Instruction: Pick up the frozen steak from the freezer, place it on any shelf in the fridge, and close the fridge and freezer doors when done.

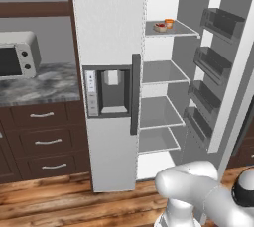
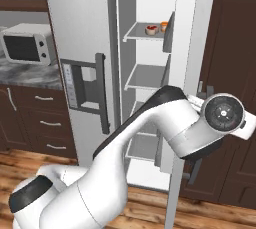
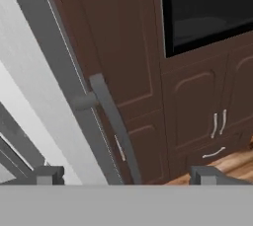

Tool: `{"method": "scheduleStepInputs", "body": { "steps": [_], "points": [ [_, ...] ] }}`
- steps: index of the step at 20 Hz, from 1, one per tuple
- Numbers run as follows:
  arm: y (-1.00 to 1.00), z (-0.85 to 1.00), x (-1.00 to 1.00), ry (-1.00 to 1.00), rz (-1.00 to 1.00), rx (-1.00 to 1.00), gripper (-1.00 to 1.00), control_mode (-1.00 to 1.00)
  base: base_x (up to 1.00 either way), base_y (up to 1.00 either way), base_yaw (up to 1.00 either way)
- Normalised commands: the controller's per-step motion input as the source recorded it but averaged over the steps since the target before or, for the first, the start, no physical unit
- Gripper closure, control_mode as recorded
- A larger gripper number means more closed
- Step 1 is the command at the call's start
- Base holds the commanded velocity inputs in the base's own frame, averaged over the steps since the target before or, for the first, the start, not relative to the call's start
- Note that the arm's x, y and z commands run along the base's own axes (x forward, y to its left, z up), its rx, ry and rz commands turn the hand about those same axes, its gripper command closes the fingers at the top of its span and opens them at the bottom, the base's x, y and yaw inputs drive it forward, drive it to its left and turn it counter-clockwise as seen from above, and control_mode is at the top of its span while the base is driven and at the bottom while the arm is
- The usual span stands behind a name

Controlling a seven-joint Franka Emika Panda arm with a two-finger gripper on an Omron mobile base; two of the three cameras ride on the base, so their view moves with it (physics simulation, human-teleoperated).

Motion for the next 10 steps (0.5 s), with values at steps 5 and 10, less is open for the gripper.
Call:
{"method": "scheduleStepInputs", "body": {
  "steps": [5, 10],
  "points": [
    [-0.45, -0.23, 0.61, 0.00, 0.00, 0.06, -1.00, -1.00, 0.00, 0.00, 0.00],
    [-0.09, -0.11, 0.64, 0.00, 0.00, 0.06, -1.00, -1.00, 0.00, 0.00, 0.00]
  ]
}}
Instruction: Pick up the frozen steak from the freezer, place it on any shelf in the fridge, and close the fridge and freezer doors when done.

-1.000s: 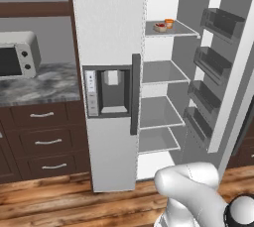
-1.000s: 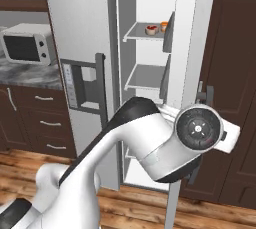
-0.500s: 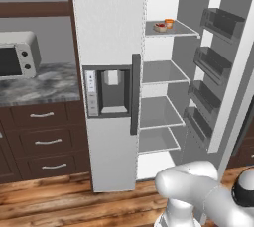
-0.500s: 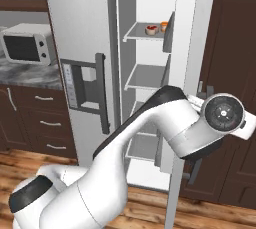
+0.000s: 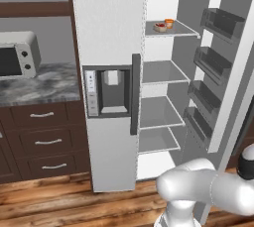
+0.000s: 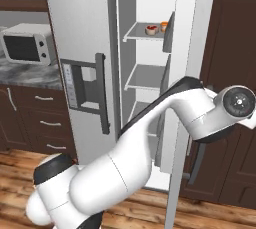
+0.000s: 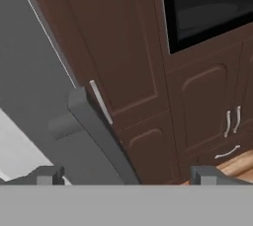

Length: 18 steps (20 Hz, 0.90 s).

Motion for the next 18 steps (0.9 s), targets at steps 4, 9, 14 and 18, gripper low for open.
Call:
{"method": "scheduleStepInputs", "body": {
  "steps": [4, 9, 14, 18],
  "points": [
    [-0.12, -0.09, 0.76, 0.00, 0.00, 0.09, -1.00, -1.00, 0.00, 0.00, 0.00],
    [-0.11, -0.10, 0.45, -0.01, 0.00, 0.12, -1.00, -1.00, 0.00, 0.00, 0.00],
    [0.01, -0.02, 0.40, -0.04, 0.00, 0.19, -1.00, -1.00, 0.00, 0.00, 0.00],
    [0.00, 0.00, 0.20, -0.02, 0.00, 0.17, -1.00, -1.00, 0.00, 0.00, 0.00]
  ]
}}
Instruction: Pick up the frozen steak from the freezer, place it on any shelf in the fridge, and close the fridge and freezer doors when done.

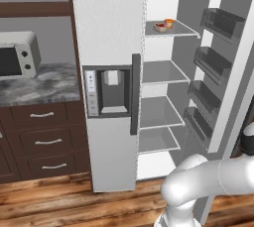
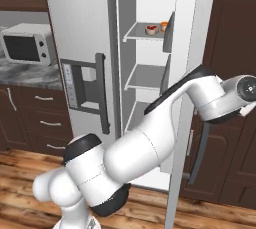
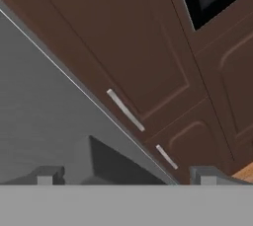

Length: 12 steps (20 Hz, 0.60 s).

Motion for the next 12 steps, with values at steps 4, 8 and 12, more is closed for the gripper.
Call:
{"method": "scheduleStepInputs", "body": {
  "steps": [4, 8, 12],
  "points": [
    [0.00, -0.13, 0.21, -0.02, 0.00, 0.10, -1.00, -1.00, 0.00, 0.00, 0.00],
    [0.38, -0.07, 0.23, -0.08, 0.00, 0.11, -1.00, -1.00, 0.00, 0.00, 0.00],
    [0.83, -0.03, 0.24, -0.09, 0.05, 0.11, -1.00, -1.00, 0.00, 0.00, 0.00]
  ]
}}
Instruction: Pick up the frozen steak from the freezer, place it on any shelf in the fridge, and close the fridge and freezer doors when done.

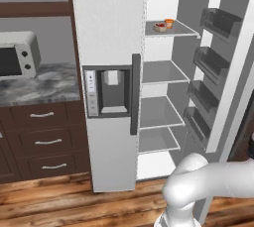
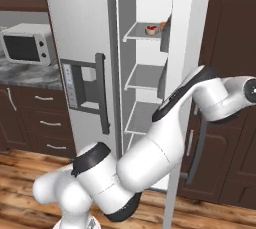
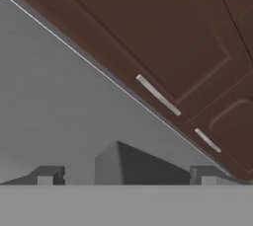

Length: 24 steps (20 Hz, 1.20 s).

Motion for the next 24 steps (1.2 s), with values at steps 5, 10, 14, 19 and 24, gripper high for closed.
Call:
{"method": "scheduleStepInputs", "body": {
  "steps": [5, 10, 14, 19, 24],
  "points": [
    [0.82, 0.00, 0.34, -0.06, 0.09, 0.13, -1.00, -1.00, 0.00, 0.00, 0.00],
    [0.82, 0.00, 0.52, -0.06, 0.07, 0.12, -1.00, -1.00, 0.00, 0.00, 0.00],
    [0.93, 0.00, 0.52, -0.09, 0.05, 0.11, -1.00, -1.00, 0.00, 0.00, 0.00],
    [0.99, 0.00, 0.59, -0.09, 0.03, 0.10, -1.00, -1.00, 0.00, 0.00, 0.00],
    [1.00, 0.00, 0.73, -0.08, 0.02, 0.08, -1.00, -1.00, 0.00, 0.00, 0.00]
  ]
}}
